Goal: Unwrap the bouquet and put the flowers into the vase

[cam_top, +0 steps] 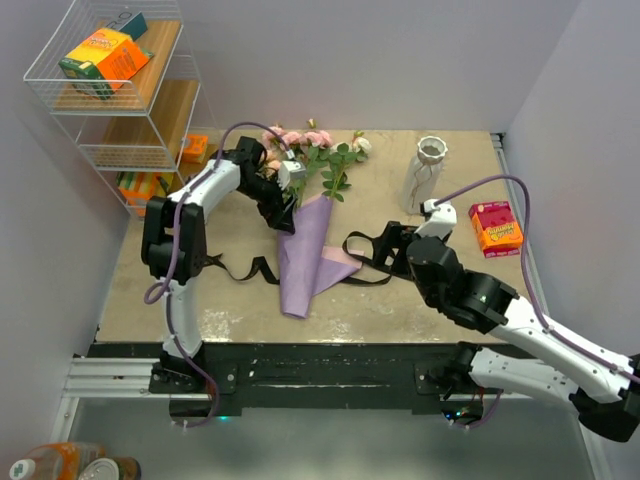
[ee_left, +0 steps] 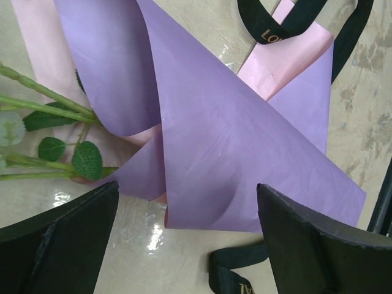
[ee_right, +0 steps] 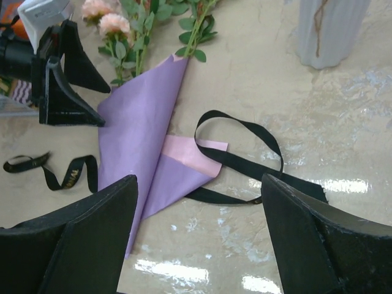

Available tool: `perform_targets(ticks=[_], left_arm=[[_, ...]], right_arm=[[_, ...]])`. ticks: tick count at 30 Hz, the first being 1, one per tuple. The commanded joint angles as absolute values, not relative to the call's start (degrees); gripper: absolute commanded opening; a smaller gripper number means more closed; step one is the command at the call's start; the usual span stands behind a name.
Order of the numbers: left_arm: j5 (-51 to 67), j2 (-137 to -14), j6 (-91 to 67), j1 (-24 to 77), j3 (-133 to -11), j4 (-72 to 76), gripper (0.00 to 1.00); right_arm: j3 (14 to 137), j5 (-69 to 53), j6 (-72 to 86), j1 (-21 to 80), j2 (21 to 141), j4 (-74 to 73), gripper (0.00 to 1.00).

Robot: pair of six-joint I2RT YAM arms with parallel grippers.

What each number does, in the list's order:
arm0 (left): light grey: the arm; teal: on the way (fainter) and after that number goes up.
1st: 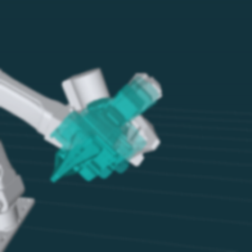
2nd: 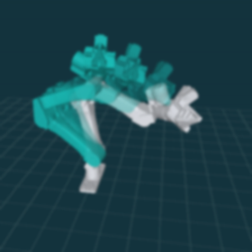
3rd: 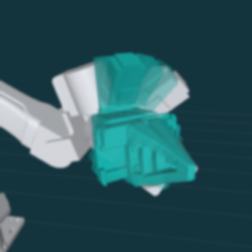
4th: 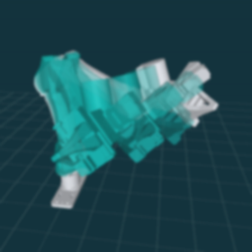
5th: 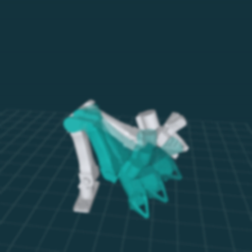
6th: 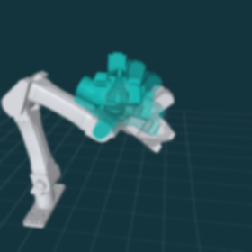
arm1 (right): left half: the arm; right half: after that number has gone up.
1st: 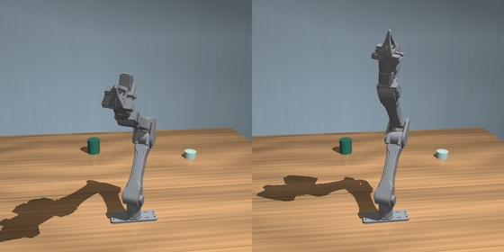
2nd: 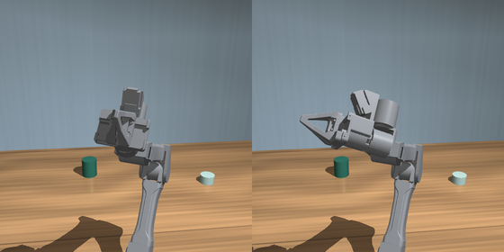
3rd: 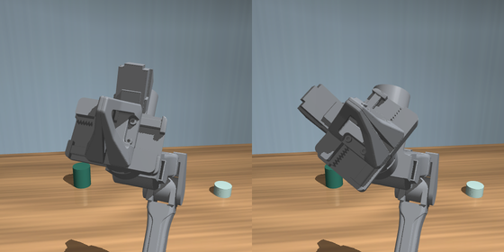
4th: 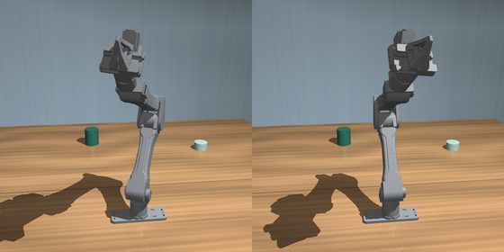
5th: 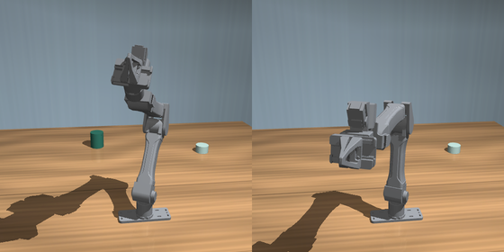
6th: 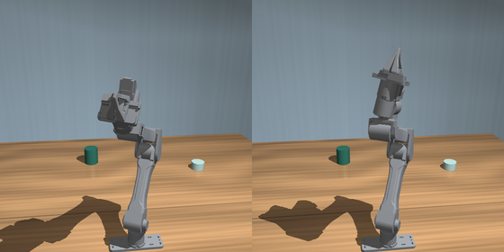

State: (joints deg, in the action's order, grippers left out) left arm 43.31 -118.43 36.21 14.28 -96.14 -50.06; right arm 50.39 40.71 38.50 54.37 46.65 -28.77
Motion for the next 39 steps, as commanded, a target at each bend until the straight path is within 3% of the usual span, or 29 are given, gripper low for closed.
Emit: perform_targets(ticks=[1, 5, 6, 8, 9, 12, 15, 25, 34, 36, 38, 39], left_arm=[[47.02, -120.76, 37.79, 14.15, -99.58, -52.82, 0.94], [48.07, -122.17, 38.23, 14.15, -101.6, -55.02, 0.72], [48.08, -122.08, 38.15, 14.15, -101.6, -55.02, 0.6], [47.82, -121.91, 37.88, 14.15, -101.69, -55.11, 0.47], [47.55, -121.56, 37.36, 14.15, -101.78, -55.11, 0.35], [46.41, -120.59, 36.31, 14.33, -102.83, -55.55, 0.14], [45.18, -119.01, 34.46, 14.94, -103.71, -55.46, 0.0], [41.58, -115.93, 27.78, 19.94, -110.45, -56.78, 0.0], [30.59, -111.71, 23.02, 24.95, -118.12, -58.96, 0.0], [30.5, -110.75, 23.11, 25.14, -115.95, -59.06, 0.29], [29.8, -109.08, 23.64, 25.14, -112.26, -57.67, 0.72], [29.27, -108.46, 23.9, 25.14, -107.8, -55.74, 0.77]], right_arm=[[53.09, 37.71, 34.02, 54.58, 45.89, -25.14, 0.84], [53.35, 36.92, 33.31, 54.58, 45.26, -23.82, 0.82], [53.44, 36.74, 33.31, 54.58, 45.35, -23.82, 0.81], [53.44, 36.04, 33.31, 54.58, 45.53, -23.47, 0.81], [53.44, 35.95, 33.48, 54.58, 45.53, -23.38, 0.81], [53.0, 35.25, 33.66, 54.58, 45.35, -22.94, 0.81], [52.39, 35.51, 33.93, 54.58, 44.91, -23.11, 0.81], [50.98, 36.3, 34.63, 54.58, 42.1, -23.99, 0.81], [49.48, 36.74, 35.07, 54.58, 39.99, -24.61, 0.81], [49.31, 36.74, 35.16, 54.58, 40.16, -24.87, 0.82], [49.22, 36.65, 35.16, 54.58, 40.43, -24.96, 0.82], [49.22, 36.65, 35.16, 54.58, 40.52, -25.05, 0.82]])
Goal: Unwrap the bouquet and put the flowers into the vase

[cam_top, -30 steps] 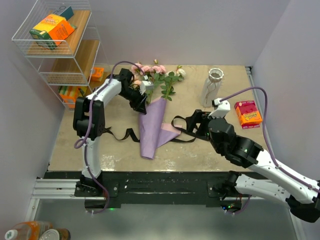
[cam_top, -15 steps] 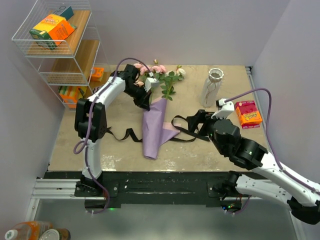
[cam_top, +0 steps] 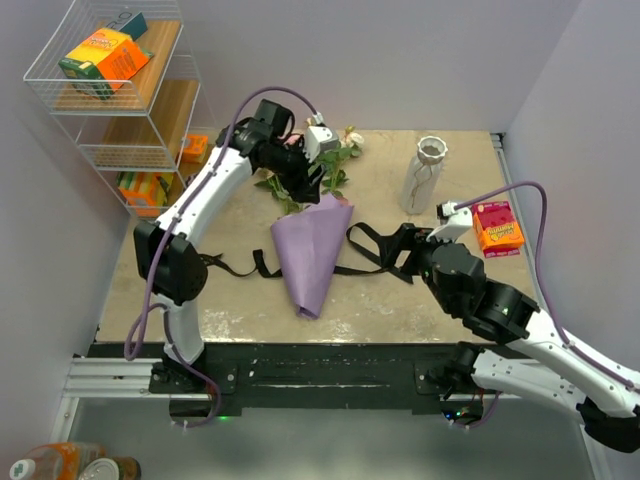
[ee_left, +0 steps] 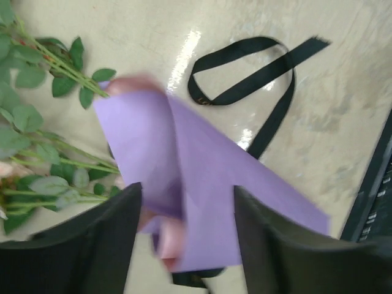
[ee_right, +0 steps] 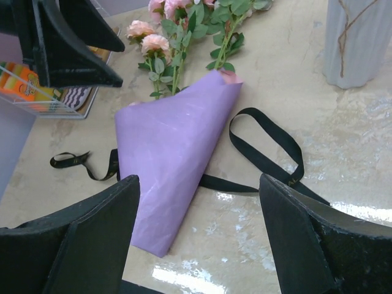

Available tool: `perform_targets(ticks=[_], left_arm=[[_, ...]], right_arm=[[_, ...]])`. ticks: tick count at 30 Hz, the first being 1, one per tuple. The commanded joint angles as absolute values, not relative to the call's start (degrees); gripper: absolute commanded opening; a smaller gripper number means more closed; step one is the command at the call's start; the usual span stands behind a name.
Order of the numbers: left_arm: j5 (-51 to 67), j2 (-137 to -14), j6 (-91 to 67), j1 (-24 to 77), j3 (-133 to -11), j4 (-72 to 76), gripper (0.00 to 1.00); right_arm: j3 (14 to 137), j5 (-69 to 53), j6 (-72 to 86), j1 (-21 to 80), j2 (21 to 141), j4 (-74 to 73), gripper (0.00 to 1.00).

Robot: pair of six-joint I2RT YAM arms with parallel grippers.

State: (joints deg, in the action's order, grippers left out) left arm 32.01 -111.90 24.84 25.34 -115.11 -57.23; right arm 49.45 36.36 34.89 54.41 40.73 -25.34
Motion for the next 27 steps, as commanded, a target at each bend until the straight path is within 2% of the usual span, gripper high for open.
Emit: perform_targets(ticks=[1, 4, 11, 19, 27], left_arm=[[28.05, -108.02, 24.34, 25.14, -105.75, -54.77, 0.86], [26.72, -107.66, 26.36, 24.35, -100.56, -52.56, 0.99], [38.66, -111.18, 33.11, 16.62, -102.39, -56.06, 0.99], [51.75, -115.22, 47.09, 16.0, -100.46, -66.35, 0.99], [56.69, -120.14, 58.89, 15.73, -103.8, -75.41, 0.97]], right_arm=[[49.22, 36.65, 35.16, 54.58, 40.52, -25.05, 0.82], [49.13, 36.48, 35.07, 54.58, 40.52, -25.05, 0.83], [49.04, 36.65, 34.54, 54.58, 40.08, -24.96, 0.83], [49.31, 36.39, 33.93, 54.58, 41.04, -24.17, 0.83], [49.22, 35.6, 33.31, 54.58, 40.69, -23.38, 0.82]])
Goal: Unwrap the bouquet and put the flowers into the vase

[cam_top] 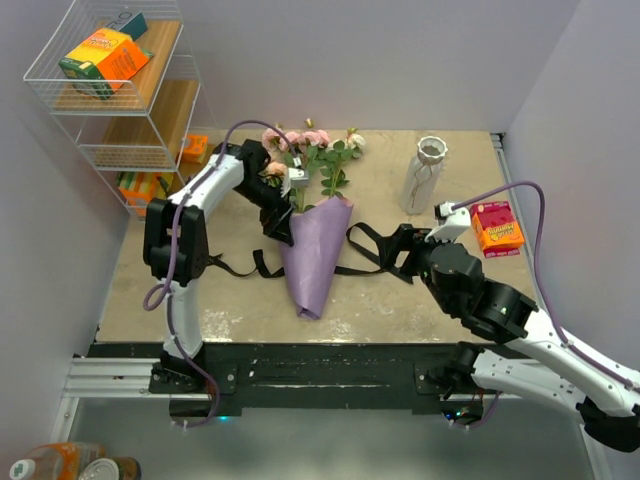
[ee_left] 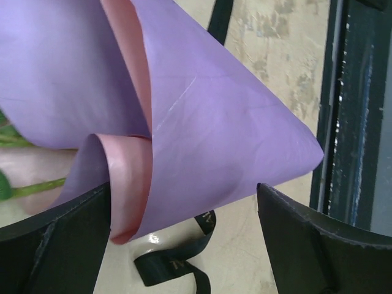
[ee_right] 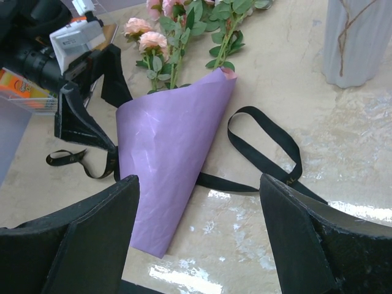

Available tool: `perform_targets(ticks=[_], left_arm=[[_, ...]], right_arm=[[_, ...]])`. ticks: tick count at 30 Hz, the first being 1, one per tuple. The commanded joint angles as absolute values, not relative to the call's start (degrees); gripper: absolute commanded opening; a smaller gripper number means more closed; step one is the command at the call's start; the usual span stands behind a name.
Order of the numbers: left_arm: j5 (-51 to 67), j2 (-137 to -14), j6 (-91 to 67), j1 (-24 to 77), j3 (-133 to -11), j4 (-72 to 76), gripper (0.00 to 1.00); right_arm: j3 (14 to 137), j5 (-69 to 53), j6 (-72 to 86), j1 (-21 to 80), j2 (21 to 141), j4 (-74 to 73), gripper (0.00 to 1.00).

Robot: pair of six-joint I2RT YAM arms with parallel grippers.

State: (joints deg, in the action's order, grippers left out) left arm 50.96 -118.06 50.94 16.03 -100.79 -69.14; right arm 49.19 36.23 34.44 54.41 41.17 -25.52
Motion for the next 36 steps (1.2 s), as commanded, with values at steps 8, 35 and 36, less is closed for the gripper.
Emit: perform_targets(ticks=[8, 35, 36], left_arm=[[52.83, -119.71, 54.76, 15.82, -109.67, -75.41, 0.02], [46.13, -114.08, 36.04, 26.98, -122.95, -73.13, 0.61], [47.71, -114.43, 35.17, 27.33, -122.96, -72.78, 0.61]], right_arm=[[49.04, 34.81, 33.49, 54.67, 41.4, -22.59, 0.82], [49.39, 34.8, 34.1, 54.58, 38.76, -23.55, 0.83], [49.57, 34.98, 33.93, 54.58, 38.5, -23.82, 0.83]])
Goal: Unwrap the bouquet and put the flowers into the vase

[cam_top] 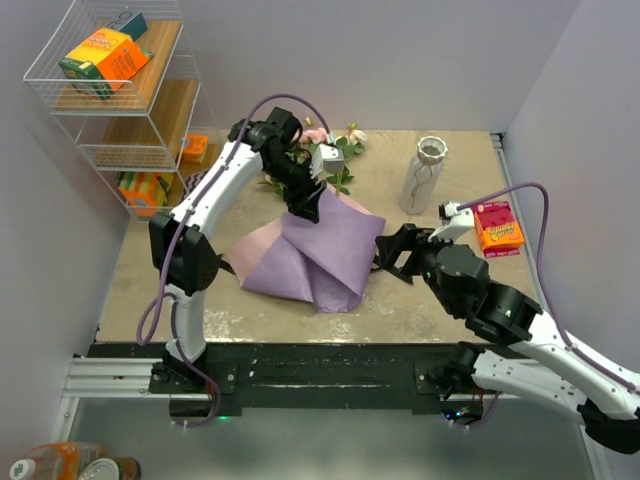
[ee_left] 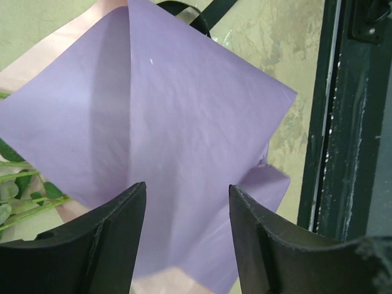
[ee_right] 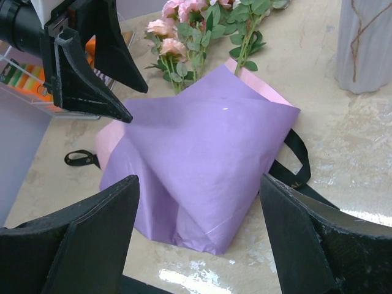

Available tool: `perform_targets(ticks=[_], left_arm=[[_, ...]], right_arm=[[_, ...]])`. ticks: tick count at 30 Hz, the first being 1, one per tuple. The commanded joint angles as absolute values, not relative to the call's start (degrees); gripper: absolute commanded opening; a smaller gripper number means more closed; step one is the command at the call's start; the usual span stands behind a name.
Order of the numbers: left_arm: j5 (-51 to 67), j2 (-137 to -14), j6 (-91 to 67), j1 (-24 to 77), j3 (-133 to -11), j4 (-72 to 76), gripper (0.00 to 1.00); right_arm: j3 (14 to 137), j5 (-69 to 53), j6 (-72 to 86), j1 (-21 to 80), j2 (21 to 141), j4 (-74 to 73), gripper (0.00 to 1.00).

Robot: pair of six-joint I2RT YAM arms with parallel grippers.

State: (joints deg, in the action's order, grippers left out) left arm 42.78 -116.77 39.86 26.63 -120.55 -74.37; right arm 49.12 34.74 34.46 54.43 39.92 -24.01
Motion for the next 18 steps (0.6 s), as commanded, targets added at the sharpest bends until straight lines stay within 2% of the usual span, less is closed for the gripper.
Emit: perform_targets(ticks=[1, 6, 8, 12, 18], left_arm=[[48.25, -114.69, 33.76, 27.77, -123.05, -72.34, 0.61], [48.09, -115.23, 29.98, 29.09, -122.09, -70.14, 0.59], [44.76, -113.83, 28.4, 28.3, -117.01, -65.6, 0.61], [30.53, -110.04, 21.19, 25.76, -104.7, -54.42, 0.66], [26.9, -111.53, 17.31, 21.53, -95.28, -46.59, 0.69]], right_arm=[[49.92, 35.5, 33.66, 54.58, 37.89, -24.34, 0.83], [51.67, 36.91, 32.52, 54.58, 36.12, -26.36, 0.83], [52.29, 37.26, 32.35, 54.58, 35.51, -26.89, 0.83], [53.26, 37.62, 31.21, 54.58, 35.42, -27.42, 0.83], [52.48, 36.22, 31.2, 54.58, 36.12, -26.37, 0.83]])
